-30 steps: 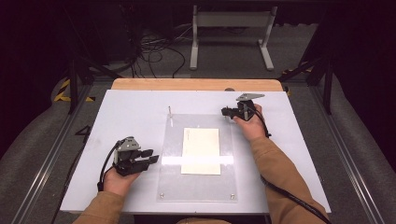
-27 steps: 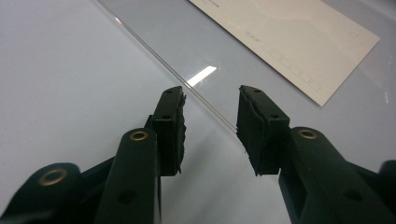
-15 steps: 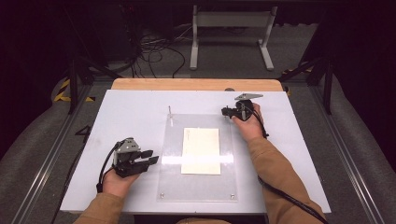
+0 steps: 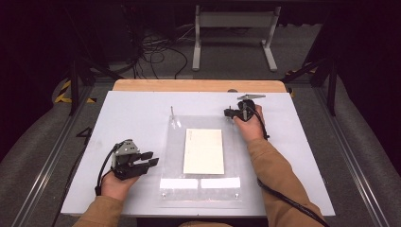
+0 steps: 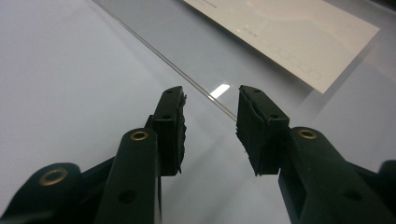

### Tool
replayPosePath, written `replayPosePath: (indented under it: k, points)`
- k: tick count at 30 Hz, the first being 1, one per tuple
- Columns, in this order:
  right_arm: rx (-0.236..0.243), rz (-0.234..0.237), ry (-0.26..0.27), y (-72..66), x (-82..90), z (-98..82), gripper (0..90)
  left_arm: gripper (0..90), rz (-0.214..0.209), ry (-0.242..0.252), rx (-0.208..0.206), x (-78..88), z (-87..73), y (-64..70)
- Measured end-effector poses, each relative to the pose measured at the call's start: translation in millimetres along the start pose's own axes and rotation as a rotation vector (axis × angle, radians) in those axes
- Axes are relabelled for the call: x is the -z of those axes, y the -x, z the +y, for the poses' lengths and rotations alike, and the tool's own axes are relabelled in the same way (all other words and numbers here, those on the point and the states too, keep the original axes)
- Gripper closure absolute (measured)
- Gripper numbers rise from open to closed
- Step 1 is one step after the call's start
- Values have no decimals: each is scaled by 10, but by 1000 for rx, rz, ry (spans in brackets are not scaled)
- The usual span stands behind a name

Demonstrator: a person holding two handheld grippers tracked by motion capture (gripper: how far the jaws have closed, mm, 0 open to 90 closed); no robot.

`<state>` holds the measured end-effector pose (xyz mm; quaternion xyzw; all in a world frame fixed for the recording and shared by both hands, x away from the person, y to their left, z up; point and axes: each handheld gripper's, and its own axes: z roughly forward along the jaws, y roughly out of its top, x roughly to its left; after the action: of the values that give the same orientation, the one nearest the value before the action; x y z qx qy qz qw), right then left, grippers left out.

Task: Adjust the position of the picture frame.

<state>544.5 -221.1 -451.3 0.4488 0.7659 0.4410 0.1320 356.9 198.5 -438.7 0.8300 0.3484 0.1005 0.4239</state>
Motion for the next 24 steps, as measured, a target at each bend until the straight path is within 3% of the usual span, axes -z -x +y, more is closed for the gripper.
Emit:
replayPosePath:
  k: [4, 6, 9, 10, 12, 13, 17, 21, 23, 24]
  points:
    - [-21, 6, -13, 16, -23, 14, 839, 557, -3, -40, -6, 9, -12, -17]
    - [-23, 5, -21, 17, -27, 21, 840, 534, 13, -45, -21, 23, -28, -19]
    - [-38, 18, -28, 37, -40, 28, 838, 504, -4, -32, -39, 66, -60, -27]
    - [-46, 24, -28, 46, -43, 27, 837, 492, 12, -28, -73, 88, -64, -4]
    - [-52, 33, -28, 58, -48, 26, 835, 458, 20, -30, -86, 89, -67, 10]
    - [-73, 51, -31, 83, -53, 25, 833, 437, 29, -41, -116, 82, -74, 33]
    - [-78, 44, -51, 81, -69, 50, 834, 375, 38, -51, -159, 61, -100, 68]
    - [-92, 54, -52, 96, -80, 48, 834, 336, -13, -42, -262, 0, -155, 107]
    - [-96, 57, -53, 101, -82, 47, 834, 317, -14, -41, -267, -11, -162, 111]
    - [-98, 56, -56, 102, -86, 46, 833, 308, -38, -38, -276, -40, -179, 105]
